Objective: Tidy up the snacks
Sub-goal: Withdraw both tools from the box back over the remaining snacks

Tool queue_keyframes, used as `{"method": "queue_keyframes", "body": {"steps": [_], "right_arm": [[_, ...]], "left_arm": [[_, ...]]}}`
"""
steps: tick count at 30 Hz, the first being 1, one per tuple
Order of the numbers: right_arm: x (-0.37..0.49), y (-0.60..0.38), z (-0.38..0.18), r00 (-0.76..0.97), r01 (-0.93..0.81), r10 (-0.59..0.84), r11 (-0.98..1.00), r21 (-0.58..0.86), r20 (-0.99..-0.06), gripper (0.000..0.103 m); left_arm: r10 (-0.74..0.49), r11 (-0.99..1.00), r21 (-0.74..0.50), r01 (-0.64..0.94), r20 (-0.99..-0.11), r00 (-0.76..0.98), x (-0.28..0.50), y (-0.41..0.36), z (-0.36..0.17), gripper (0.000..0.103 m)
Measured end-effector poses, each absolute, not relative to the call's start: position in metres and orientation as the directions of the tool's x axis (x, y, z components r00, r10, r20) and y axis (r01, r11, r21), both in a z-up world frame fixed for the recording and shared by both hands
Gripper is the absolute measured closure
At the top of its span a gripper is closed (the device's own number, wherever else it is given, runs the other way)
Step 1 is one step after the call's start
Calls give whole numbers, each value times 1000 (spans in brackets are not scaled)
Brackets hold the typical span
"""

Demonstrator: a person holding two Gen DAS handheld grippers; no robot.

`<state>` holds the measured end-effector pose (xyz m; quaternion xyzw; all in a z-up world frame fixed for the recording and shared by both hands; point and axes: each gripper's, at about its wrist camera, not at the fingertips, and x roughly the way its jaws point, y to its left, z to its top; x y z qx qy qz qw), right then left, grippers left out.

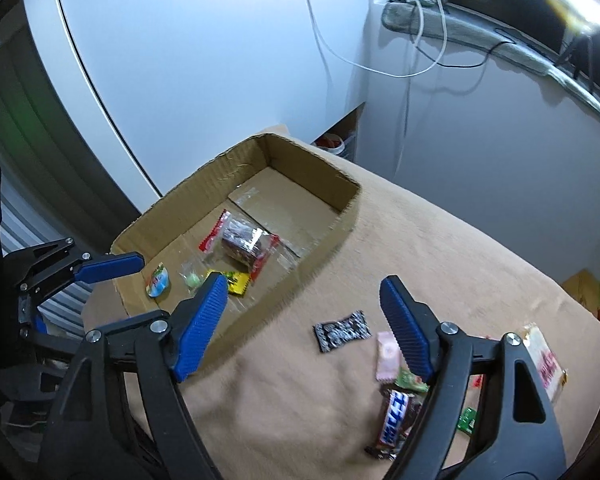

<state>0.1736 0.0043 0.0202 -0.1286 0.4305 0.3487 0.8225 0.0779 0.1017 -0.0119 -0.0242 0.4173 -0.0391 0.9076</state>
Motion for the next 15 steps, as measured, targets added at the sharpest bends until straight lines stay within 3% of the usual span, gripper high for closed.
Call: {"method": "queue_keyframes", "body": {"steps": [15], "right_arm": [[170, -108, 19, 421, -568, 428, 812, 136, -799, 21]], "left_arm": [[-164, 986, -108, 126, -757, 632, 76, 59, -13, 53]]}}
